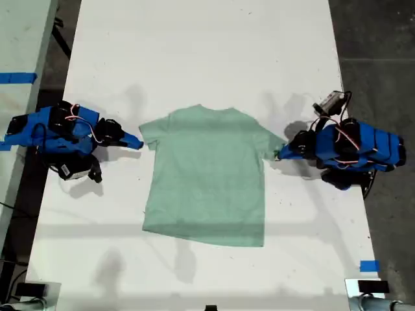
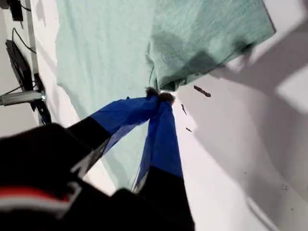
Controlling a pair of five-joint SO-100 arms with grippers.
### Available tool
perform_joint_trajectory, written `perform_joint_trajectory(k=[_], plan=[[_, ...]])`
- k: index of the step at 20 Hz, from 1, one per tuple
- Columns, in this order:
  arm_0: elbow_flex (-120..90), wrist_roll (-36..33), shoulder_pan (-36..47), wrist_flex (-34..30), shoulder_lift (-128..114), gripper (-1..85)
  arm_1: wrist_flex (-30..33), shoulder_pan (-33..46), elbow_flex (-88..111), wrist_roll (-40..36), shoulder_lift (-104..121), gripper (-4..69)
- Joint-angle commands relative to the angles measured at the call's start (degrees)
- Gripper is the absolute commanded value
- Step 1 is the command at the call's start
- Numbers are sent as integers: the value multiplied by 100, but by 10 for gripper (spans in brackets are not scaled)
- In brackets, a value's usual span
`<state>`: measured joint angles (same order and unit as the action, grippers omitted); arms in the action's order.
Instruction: Fold tshirt
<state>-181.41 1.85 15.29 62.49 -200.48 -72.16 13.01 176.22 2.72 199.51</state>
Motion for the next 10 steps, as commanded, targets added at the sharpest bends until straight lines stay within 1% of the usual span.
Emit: perform_joint_trajectory(k=[1,3,6,8,10], plan=[[220,-97,229,-185,-536,1,-483,0,-791,-316,-62,12],[431,-18,255,-343,-167,1,-686,255,-1415,-677,-756,12],[1775,-26,343,-281,2013,1,-940,817,-2918,-1547,-2804,9],[3023,-299,510,237,3454,1,-1169,1222,-3841,-2215,-3937,8],[4078,-765,879,1046,4307,1,-1459,1652,-4614,-2900,-4781,8]])
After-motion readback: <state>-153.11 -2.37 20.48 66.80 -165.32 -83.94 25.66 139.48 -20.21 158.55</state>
